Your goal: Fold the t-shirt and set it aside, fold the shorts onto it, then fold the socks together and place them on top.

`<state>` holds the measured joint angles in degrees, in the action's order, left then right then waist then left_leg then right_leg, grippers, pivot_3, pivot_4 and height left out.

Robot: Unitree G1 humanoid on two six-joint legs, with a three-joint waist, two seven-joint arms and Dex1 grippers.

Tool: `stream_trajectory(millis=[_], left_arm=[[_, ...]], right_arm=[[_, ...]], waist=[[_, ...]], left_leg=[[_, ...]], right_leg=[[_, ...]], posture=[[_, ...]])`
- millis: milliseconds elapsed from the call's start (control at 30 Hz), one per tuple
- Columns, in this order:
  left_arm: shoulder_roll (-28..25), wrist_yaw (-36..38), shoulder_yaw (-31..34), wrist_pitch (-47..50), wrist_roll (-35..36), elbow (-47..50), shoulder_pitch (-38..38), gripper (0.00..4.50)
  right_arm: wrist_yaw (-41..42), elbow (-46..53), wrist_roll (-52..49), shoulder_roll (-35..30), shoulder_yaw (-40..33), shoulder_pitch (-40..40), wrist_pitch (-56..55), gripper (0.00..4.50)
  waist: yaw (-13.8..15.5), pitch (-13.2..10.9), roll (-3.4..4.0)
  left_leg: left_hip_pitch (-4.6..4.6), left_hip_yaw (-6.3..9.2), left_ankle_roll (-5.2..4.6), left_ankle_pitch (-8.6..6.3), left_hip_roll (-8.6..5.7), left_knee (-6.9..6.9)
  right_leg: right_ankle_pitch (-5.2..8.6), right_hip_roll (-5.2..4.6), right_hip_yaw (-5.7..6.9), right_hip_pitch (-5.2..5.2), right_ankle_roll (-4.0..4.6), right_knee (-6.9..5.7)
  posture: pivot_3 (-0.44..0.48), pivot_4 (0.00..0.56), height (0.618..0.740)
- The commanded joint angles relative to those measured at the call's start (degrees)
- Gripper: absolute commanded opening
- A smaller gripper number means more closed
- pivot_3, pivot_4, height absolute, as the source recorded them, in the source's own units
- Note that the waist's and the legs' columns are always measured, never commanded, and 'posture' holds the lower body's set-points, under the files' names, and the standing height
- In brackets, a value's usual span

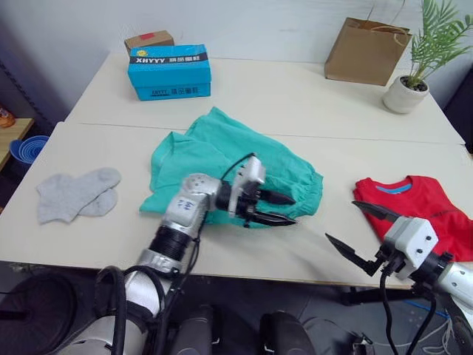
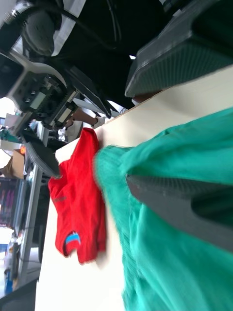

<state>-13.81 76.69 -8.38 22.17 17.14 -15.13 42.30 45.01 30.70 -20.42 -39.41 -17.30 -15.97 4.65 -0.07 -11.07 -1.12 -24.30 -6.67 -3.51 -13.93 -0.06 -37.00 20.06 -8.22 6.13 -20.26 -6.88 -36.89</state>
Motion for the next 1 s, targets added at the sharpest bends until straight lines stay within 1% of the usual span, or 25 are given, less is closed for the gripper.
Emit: stream_trajectory(millis=[33, 100, 200, 233, 333, 400, 500, 567, 633, 700, 833, 933, 1000], left_arm=[[-7.0, 3.7, 6.0, 4.1, 7.7, 7.8, -2.7, 3.8], [-11.5, 4.3, 7.7, 2.7, 7.6, 8.5, -4.5, 4.41], [-17.9, 4.1, 8.9, -2.8, 4.4, 6.8, -7.4, 4.41], [-19.8, 3.7, 9.2, -6.5, 2.7, 5.3, -8.3, 4.41], [-26.6, 1.6, 10.9, -24.3, -4.4, -3.3, -11.9, 4.41], [-29.1, 0.7, 11.4, -29.2, -5.8, -6.8, -13.4, 4.41], [-31.0, -1.5, 11.5, -35.8, -8.1, -12.3, -14.8, 4.41], [-30.8, -0.6, 12.3, -38.8, -6.7, -15.5, -15.9, 4.41], [-29.7, -1.8, 13.3, -39.9, -5.5, -18.2, -15.9, 4.41], [-30.2, -2.5, 11.8, -43.6, -8.1, -21.3, -15.5, 4.41], [-29.0, -9.2, 8.2, -48.4, -14.9, -29.5, -10.1, 4.41], [-28.0, -10.8, 6.3, -50.7, -16.9, -33.7, -7.1, 3.8], [-27.6, -12.7, 4.9, -52.2, -18.8, -36.2, -5.3, 3.15]], right_arm=[[0.2, 2.5, 0.6, -1.0, 3.4, 2.5, 1.7, 4.5], [0.1, 2.2, 1.1, -0.9, 5.1, 4.3, 1.9, 4.5], [1.0, 1.8, 1.6, -0.7, 8.8, 6.6, 2.3, 4.5], [1.5, 1.6, 1.9, -0.8, 10.3, 7.2, 2.5, 4.5], [2.4, -0.6, 5.9, -1.1, 16.8, 10.8, 2.8, 4.5], [2.1, -1.7, 7.3, -1.1, 19.0, 13.5, 4.6, 4.5], [2.0, -4.2, 10.1, -1.5, 21.8, 15.5, 6.4, 4.5], [1.8, -6.4, 12.8, -1.3, 23.8, 15.9, 5.5, 4.5], [1.3, -8.3, 14.7, -1.0, 25.0, 16.2, 5.1, 4.5], [1.4, -10.0, 16.2, -1.2, 25.6, 16.7, 4.5, 4.5], [0.7, -13.2, 19.2, -1.3, 26.6, 18.7, 3.1, 4.5], [-0.8, -15.0, 20.6, -0.1, 26.5, 20.3, 1.3, 4.5], [-1.2, -15.9, 20.5, 0.7, 26.6, 21.7, 1.6, 4.5]], waist=[[-0.2, 0.0, 0.05], [-0.1, 0.0, 0.06], [0.0, 0.0, 0.07], [0.1, 0.0, 0.08], [0.0, 0.0, 0.07], [-0.2, 0.0, 0.08], [0.1, 0.0, 0.08], [0.2, 0.0, 0.09], [0.2, 0.0, 0.08], [0.1, 0.0, 0.08], [0.2, 0.0, 0.13], [0.3, 0.2, 0.31], [0.2, 0.3, 0.36]], left_leg=[[0.02, 0.0, 0.02, 0.0, 0.01, 0.02], [0.03, 0.06, 0.04, 0.0, 0.01, -0.01], [0.07, 0.09, 0.03, -0.01, -0.04, -0.01], [0.07, 0.11, 0.04, -0.02, -0.05, 0.01], [0.07, 0.18, 0.32, -0.2, -0.09, 0.06], [0.07, 0.16, 0.35, -0.22, -0.11, 0.13], [0.03, 0.12, 0.36, -0.22, -0.11, 0.23], [0.02, 0.18, 0.35, -0.24, -0.15, 0.23], [0.02, 0.18, 0.33, -0.29, -0.17, 0.25], [-0.01, 0.18, 0.31, -0.29, -0.19, 0.24], [0.12, 0.15, 0.36, -0.18, -0.18, 0.24], [0.26, 0.16, 0.16, -0.18, -0.19, 0.22], [0.3, 0.15, 0.14, -0.19, -0.18, 0.23]], right_leg=[[0.01, 0.01, -0.01, 0.0, 0.02, -0.01], [0.02, 0.01, 0.04, 0.03, 0.03, -0.02], [0.02, -0.05, 0.08, 0.14, 0.03, 0.06], [0.02, -0.06, 0.09, 0.14, 0.03, 0.09], [0.02, -0.13, 0.14, 0.15, 0.03, 0.17], [0.02, -0.14, 0.12, 0.07, 0.03, 0.19], [0.02, -0.2, 0.12, -0.1, 0.03, 0.11], [0.02, -0.24, 0.19, -0.21, 0.03, 0.12], [0.02, -0.26, 0.21, -0.19, 0.02, 0.14], [0.01, -0.28, 0.22, -0.17, 0.02, 0.09], [0.01, -0.26, 0.26, 0.01, 0.02, 0.02], [-0.01, -0.28, 0.29, 0.01, 0.04, -0.01], [-0.02, -0.3, 0.28, -0.05, 0.06, -0.01]], posture=[[0.0, 0.15, 0.74], [0.0, 0.15, 0.74], [0.0, 0.15, 0.74], [0.0, 0.15, 0.74], [0.0, 0.15, 0.74], [0.0, 0.15, 0.74], [0.0, 0.15, 0.74], [0.0, 0.15, 0.74], [0.0, 0.15, 0.74], [0.0, 0.15, 0.74], [0.0, 0.15, 0.74], [0.0, 0.15, 0.74], [0.0, 0.15, 0.74]])
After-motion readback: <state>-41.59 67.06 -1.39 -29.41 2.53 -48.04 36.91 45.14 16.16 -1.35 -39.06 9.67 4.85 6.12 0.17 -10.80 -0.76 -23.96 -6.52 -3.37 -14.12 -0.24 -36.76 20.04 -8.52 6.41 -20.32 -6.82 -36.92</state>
